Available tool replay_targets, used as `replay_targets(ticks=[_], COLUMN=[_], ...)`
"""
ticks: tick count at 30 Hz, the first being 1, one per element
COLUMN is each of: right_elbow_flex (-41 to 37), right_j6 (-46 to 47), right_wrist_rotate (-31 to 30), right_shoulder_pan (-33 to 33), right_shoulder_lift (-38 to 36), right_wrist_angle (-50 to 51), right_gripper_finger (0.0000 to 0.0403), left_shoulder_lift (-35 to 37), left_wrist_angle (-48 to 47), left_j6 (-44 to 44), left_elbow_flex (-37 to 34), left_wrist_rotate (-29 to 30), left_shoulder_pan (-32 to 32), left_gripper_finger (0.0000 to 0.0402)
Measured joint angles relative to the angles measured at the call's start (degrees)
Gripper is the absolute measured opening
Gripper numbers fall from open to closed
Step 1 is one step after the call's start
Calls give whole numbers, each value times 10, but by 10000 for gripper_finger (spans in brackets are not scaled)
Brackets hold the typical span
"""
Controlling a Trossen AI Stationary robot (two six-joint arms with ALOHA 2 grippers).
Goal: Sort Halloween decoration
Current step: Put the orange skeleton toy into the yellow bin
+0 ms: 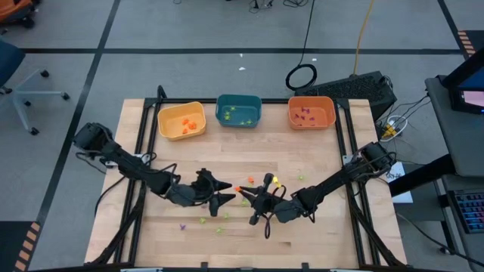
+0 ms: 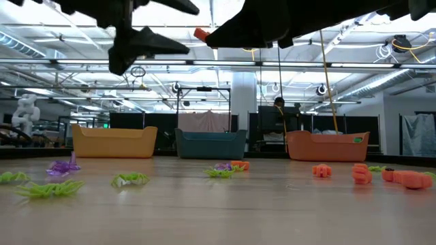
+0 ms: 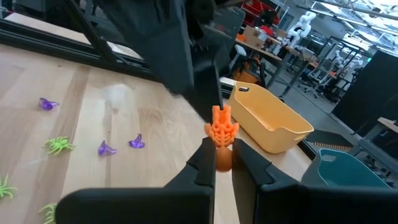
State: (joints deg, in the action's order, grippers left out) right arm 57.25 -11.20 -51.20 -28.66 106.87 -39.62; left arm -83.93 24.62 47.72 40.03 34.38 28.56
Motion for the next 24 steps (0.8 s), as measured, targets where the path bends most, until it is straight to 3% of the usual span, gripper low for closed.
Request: replay_targets(ticks=[12, 24], right_elbow_flex=[0, 0], right_j6=[7, 16], right_wrist_rotate=[2, 2], right_shoulder_pan=[3, 2], right_shoulder_lift=[0, 0], right_wrist_angle=[10, 17], right_gripper_finger=[9, 9], left_shoulder_lift=[-58, -59], left_wrist_angle=[61, 82], left_j6=[14, 11], left_elbow_flex=[0, 0], left_wrist_rotate=[-28, -26], left_shoulder_pan=[-38, -39], left_gripper_finger=[248, 248])
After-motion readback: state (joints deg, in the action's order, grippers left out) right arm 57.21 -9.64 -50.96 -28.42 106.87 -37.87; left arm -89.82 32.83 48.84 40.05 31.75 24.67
